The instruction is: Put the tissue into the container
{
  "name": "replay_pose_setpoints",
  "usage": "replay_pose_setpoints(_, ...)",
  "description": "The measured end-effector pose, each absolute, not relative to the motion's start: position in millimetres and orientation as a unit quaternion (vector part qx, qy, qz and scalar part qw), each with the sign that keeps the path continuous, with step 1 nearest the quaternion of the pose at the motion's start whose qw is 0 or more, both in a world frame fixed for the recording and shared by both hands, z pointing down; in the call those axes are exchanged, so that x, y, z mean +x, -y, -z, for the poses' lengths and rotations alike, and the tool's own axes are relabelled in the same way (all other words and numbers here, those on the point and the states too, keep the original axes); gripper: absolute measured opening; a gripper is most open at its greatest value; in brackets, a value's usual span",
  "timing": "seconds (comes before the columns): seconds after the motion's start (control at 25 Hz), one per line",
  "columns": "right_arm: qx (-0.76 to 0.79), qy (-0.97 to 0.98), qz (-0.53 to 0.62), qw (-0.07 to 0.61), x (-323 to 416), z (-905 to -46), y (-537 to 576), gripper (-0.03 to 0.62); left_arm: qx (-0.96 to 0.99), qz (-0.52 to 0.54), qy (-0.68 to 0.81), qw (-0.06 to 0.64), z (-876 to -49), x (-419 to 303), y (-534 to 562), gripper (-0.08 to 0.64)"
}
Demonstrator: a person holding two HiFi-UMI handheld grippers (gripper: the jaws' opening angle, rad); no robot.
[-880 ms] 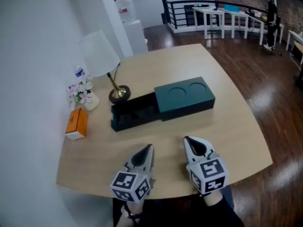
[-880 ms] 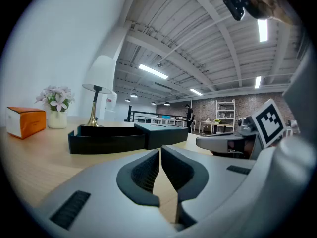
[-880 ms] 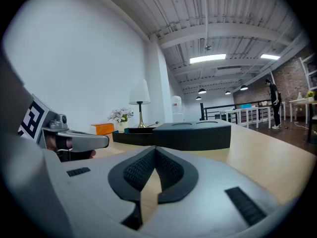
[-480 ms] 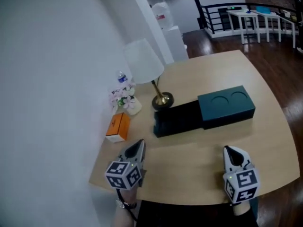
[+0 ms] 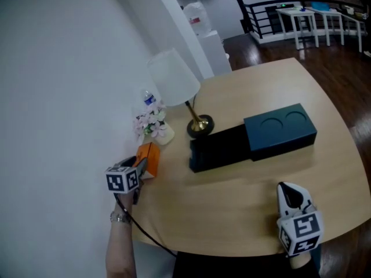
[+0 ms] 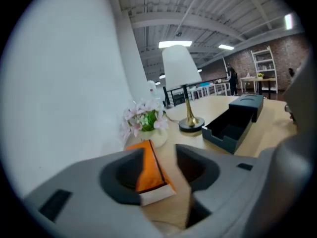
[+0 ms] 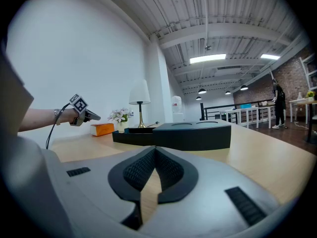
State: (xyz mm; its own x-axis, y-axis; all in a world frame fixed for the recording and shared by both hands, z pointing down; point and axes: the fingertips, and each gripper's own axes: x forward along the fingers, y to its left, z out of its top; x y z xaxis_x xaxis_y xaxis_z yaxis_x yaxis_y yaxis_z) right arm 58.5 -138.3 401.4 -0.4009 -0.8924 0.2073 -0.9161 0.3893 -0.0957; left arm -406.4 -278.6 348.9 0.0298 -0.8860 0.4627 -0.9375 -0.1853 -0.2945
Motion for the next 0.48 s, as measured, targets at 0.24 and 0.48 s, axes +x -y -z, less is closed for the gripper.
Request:
replay_pose_setpoints(0.24, 0.538, 0.835, -0.095, 0.063, 57, -398, 137, 0.006, 0.714, -0.321, 0.607, 0.137, -380, -440, 318, 0.477)
replay_pose_setpoints(0.48, 0.539, 0.834, -0.1, 0.063, 58, -400, 137, 0.006, 0.711, -0.329, 0.59, 0.198, -400, -458, 340, 0.483)
